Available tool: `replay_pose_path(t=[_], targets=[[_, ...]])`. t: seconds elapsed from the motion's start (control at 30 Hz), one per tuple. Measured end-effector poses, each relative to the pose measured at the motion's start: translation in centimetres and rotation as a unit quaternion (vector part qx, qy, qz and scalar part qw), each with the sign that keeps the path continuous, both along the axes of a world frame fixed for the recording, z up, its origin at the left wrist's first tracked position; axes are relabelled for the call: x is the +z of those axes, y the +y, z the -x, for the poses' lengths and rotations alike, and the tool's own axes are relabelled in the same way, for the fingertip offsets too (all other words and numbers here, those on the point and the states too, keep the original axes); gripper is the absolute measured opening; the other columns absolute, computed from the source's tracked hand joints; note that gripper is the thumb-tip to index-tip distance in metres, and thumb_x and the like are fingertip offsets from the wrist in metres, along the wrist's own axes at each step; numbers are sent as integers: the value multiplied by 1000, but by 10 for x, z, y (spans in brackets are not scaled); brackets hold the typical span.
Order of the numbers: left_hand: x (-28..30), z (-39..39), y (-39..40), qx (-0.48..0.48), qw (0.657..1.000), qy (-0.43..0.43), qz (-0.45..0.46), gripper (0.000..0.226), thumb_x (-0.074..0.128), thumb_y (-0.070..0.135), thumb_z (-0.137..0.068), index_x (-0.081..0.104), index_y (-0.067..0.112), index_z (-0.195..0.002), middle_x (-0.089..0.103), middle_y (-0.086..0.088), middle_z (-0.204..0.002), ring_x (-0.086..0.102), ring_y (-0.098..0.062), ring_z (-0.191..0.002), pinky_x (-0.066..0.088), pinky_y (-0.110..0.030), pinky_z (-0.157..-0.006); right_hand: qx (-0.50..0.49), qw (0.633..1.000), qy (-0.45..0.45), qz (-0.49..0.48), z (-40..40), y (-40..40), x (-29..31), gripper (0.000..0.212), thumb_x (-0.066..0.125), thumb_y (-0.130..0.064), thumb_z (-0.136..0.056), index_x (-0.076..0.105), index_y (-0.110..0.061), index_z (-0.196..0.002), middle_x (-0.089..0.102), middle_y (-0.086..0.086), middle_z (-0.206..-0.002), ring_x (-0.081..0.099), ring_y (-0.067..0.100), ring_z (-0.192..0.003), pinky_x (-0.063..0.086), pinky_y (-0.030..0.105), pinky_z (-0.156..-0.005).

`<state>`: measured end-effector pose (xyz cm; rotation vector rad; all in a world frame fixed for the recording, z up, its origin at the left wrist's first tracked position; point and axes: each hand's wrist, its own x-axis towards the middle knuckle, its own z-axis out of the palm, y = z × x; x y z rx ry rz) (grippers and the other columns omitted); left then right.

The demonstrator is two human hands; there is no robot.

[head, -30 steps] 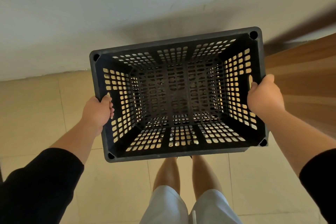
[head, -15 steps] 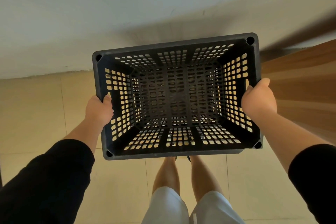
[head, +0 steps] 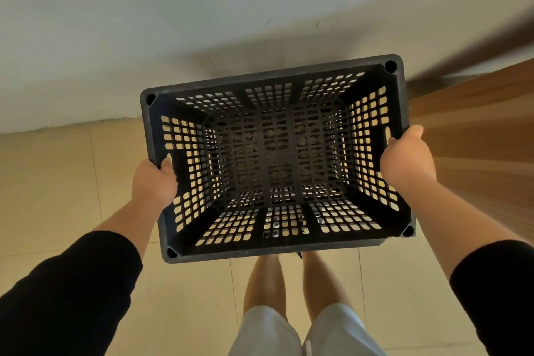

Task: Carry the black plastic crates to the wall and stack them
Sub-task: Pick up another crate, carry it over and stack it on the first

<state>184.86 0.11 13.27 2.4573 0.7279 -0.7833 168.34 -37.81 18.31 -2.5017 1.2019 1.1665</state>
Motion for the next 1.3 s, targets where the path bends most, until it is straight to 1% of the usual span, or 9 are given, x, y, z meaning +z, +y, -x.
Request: replay_pose_path(t=[0.1,0.17,0.33,0.47,0.6,0.7,0.77,1.0,1.3], targets=[[5,-6,-1,-28,999,26,18,28,44,27,-112,50,1,-122,63,-17,-102,63,-26,-86,51,-29,-71,-257,957,-129,-43,-4,-7,-3,36,49,-15,-107,44,-4,-141,51,7,-93,55,13,-87,45,30,-95],[4,-6,1,-33,999,6,25,32,45,30,-112,50,3,-128,65,-16,-100,63,-21,-75,47,-26,-62,-310,937,-157,-38,-6,-10,-9,40,46,-12,-107,37,-1,-144,59,10,-109,57,22,-91,49,40,-99],[4,-4,1,-50,999,6,9,33,47,31,-111,45,7,-134,68,-18,-107,68,-26,-80,55,-37,-67,-292,930,-222,-22,4,-11,-20,41,45,-14,-108,32,-5,-146,64,21,-114,66,38,-100,57,51,-80],[21,-15,-5,-105,987,97,-73,43,47,26,-111,33,5,-146,60,-25,-130,62,-42,-115,48,-47,-87,-304,930,-186,-86,-1,-12,-7,39,50,-16,-108,33,-8,-142,59,21,-129,61,41,-120,53,53,-95],[56,8,-14,-186,974,85,-93,63,64,26,-100,32,12,-151,52,-20,-141,59,-40,-120,55,-52,-96,-309,933,-134,-129,-1,-16,24,52,60,-18,-102,33,-11,-145,52,19,-134,56,42,-122,52,53,-100],[100,42,-21,-342,931,71,-106,82,66,26,-97,18,19,-163,35,-13,-156,41,-36,-138,45,-53,-111,-284,943,-129,-117,8,3,56,61,60,-24,-99,28,-13,-151,45,22,-142,53,45,-125,52,57,-101],[134,60,-32,-390,914,82,-69,80,63,26,-99,18,18,-164,33,-12,-159,39,-34,-141,41,-50,-114,-268,947,-131,-123,15,25,87,70,60,-28,-99,23,-14,-156,38,22,-149,46,45,-132,47,58,-106],[211,89,-65,-484,873,50,-18,60,54,34,-99,38,22,-155,49,-5,-148,52,-31,-130,50,-51,-104,-270,936,-177,-139,63,87,184,77,59,-34,-93,20,-26,-160,34,15,-155,40,41,-139,44,58,-110],[302,138,-105,-661,749,-33,24,66,50,35,-104,24,20,-163,40,-5,-161,43,-29,-142,45,-48,-109,-319,915,-231,-91,151,156,281,69,52,-31,-98,22,-26,-159,31,10,-162,38,39,-141,43,52,-110]])
